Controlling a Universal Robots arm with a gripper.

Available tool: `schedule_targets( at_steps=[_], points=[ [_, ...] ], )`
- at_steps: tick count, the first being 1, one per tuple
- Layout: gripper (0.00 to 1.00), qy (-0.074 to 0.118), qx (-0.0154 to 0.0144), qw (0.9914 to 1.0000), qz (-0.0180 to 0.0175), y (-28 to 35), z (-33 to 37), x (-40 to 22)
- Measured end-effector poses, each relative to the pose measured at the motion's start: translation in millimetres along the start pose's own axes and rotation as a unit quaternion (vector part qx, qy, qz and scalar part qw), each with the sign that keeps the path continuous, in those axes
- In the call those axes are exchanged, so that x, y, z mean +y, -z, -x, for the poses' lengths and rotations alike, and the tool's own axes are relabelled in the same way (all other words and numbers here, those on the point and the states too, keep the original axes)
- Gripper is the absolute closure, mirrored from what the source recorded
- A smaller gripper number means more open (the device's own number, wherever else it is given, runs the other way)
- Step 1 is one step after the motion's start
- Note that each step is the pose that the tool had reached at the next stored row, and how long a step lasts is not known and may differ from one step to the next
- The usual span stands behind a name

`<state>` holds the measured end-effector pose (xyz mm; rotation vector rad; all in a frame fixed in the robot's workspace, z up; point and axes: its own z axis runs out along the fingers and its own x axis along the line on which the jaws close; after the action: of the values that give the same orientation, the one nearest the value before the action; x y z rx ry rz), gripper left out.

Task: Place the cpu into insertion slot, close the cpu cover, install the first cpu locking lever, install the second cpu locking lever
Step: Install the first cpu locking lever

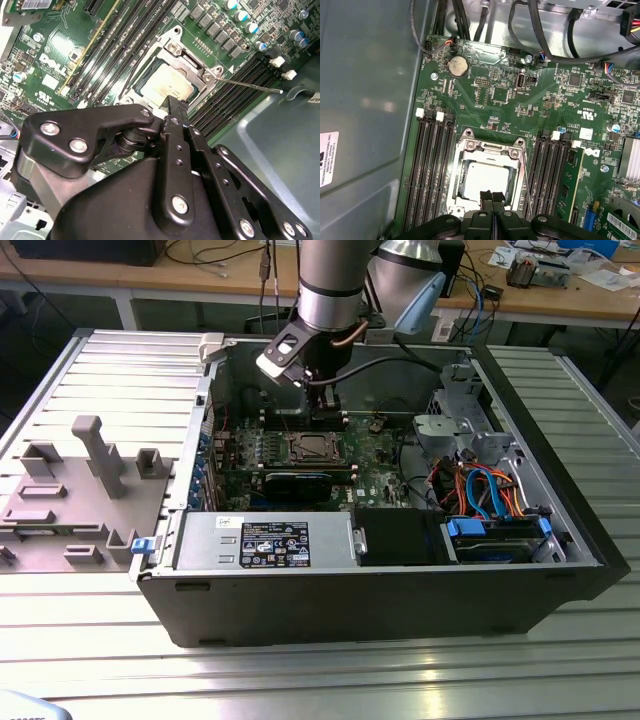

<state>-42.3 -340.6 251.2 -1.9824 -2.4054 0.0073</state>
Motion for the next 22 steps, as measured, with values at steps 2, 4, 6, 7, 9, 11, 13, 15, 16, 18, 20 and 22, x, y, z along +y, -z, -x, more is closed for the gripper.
schedule_targets(
  at_steps=[2, 4, 6, 7, 9, 11, 13, 15, 16, 18, 20, 22],
  points=[
    [0.89, 0.005, -0.0001, 0.99999, -0.0001, 0.0, 0.0, 0.0],
    [0.89, 0.009, -0.0002, 0.99996, -0.0002, 0.0, 0.0, 0.0],
    [0.89, 0.014, -0.0003, 0.9999, -0.0002, 0.0, 0.0, 0.0],
    [0.89, 0.016, -0.0003, 0.99987, -0.0003, 0.0, 0.0, 0.0],
    [0.89, 0.02, -0.0004, 0.9998, -0.0003, 0.0, 0.0, 0.0],
    [0.89, 0.023, -0.0005, 0.99972, -0.0004, 0.0, 0.0, 0.0],
    [0.89, 0.027, -0.0005, 0.99964, -0.0004, 0.0, 0.0, 0.0],
    [0.89, 0.03, -0.0006, 0.99954, -0.0005, 0.0, 0.0, 0.0],
    [0.89, 0.033, -0.0006, 0.99945, -0.0005, 0.0, 0.0, 0.0],
    [0.89, 0.038, -0.0007, 0.99928, -0.0006, 0.0, 0.0, 0.0],
    [0.89, 0.042, -0.0008, 0.99913, -0.0006, 0.0, 0.0, 0.0],
    [0.89, 0.051, -0.001, 0.99869, -0.0008, 0.0, 0.0, 0.0]
  ],
)
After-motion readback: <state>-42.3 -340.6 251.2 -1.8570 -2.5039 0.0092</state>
